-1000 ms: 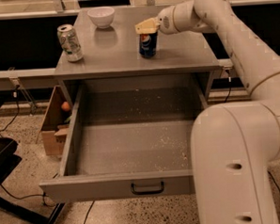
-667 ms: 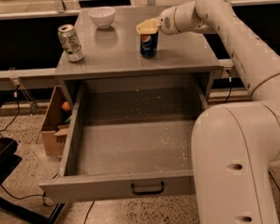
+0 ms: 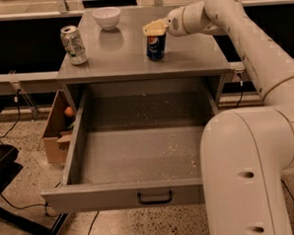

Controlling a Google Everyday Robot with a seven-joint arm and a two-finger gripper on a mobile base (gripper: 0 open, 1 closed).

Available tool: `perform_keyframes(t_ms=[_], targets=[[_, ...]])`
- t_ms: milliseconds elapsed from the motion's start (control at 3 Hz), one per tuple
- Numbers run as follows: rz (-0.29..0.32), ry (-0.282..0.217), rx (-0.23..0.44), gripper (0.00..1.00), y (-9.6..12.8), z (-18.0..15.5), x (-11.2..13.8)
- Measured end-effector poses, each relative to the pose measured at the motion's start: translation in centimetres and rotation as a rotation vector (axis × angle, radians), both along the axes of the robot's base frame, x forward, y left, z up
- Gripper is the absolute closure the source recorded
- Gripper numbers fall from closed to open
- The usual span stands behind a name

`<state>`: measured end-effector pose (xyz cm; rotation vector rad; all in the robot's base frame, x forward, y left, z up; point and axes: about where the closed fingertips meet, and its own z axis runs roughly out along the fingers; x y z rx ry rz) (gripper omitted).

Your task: Pick pepsi can from top drawer and place on counter

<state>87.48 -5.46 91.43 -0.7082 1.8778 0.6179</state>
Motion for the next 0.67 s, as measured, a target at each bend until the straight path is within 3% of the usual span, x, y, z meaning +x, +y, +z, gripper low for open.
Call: perform_keyframes(t_ms=[667], targets=[[0.0, 0.0, 0.0, 0.0, 0.01, -0.01, 0.0]])
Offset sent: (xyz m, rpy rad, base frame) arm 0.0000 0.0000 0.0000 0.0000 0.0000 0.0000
